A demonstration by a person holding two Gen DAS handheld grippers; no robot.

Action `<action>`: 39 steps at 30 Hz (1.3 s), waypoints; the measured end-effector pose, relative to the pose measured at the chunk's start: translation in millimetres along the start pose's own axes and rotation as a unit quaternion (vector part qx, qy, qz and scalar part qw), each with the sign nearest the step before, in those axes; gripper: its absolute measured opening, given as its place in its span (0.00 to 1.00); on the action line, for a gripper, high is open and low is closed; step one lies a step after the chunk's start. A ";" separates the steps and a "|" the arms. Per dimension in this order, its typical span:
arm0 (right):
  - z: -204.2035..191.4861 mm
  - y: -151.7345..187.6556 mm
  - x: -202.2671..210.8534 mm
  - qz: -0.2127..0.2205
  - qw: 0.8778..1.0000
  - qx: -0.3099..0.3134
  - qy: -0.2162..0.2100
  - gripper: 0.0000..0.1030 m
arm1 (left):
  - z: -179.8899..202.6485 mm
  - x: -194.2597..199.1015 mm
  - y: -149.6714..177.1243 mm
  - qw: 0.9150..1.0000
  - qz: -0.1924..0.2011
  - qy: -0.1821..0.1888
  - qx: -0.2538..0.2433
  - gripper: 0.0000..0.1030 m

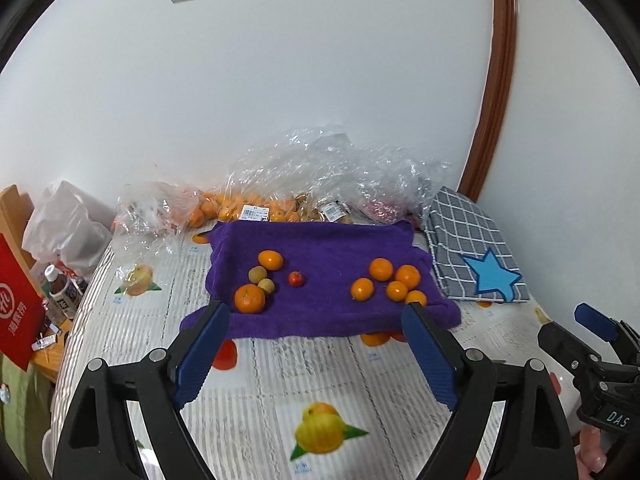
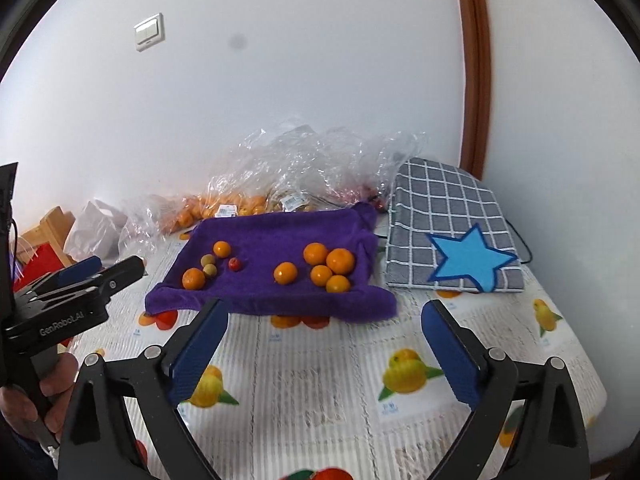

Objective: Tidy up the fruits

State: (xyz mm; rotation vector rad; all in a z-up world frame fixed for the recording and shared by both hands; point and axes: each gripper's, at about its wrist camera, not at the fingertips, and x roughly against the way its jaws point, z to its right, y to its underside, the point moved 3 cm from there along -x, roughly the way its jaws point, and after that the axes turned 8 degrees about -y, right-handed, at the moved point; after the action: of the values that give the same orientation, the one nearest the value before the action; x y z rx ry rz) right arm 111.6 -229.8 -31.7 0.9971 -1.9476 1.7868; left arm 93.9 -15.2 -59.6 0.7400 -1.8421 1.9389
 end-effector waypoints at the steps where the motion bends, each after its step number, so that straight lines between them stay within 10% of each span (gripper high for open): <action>1: -0.6 2.0 5.0 0.002 1.000 0.002 0.002 0.94 | 0.0 4.1 1.6 1.000 0.002 -0.001 0.001 0.85; 39: 0.4 22.7 44.1 0.013 1.000 -0.002 0.014 0.95 | 2.0 41.5 18.9 0.999 0.021 -0.024 0.009 0.86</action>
State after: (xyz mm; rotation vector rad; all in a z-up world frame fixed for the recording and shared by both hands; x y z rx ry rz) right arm 65.3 -243.0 -20.0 0.9458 -1.9548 1.7997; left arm 49.9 -22.5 -50.0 0.7664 -1.8840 1.9824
